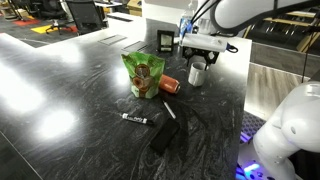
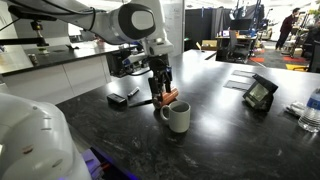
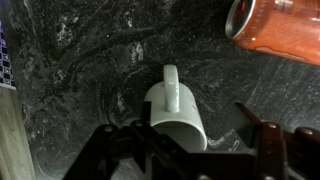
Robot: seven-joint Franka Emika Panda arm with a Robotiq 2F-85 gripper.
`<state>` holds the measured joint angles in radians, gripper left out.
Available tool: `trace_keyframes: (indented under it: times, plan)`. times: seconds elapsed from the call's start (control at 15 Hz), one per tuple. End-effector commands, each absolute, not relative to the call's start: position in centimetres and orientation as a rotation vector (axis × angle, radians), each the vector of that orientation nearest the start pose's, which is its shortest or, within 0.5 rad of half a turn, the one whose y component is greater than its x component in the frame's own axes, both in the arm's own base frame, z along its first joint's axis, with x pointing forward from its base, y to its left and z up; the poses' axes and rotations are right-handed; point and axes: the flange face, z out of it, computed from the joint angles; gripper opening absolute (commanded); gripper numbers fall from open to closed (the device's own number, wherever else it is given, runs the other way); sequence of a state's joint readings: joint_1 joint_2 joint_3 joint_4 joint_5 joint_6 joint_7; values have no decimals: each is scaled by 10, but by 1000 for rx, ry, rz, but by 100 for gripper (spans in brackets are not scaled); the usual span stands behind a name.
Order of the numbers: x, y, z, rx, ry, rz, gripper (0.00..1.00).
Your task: Move the white mug to the right
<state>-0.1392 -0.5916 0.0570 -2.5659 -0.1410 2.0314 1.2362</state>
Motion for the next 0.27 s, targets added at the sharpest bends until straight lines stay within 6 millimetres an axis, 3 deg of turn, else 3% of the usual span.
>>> trace_keyframes:
  times: [0.0, 0.2]
  plan:
    - [370, -18, 511, -2633, 1838, -266, 100]
    - [372, 1, 539, -2622, 1778, -329, 100]
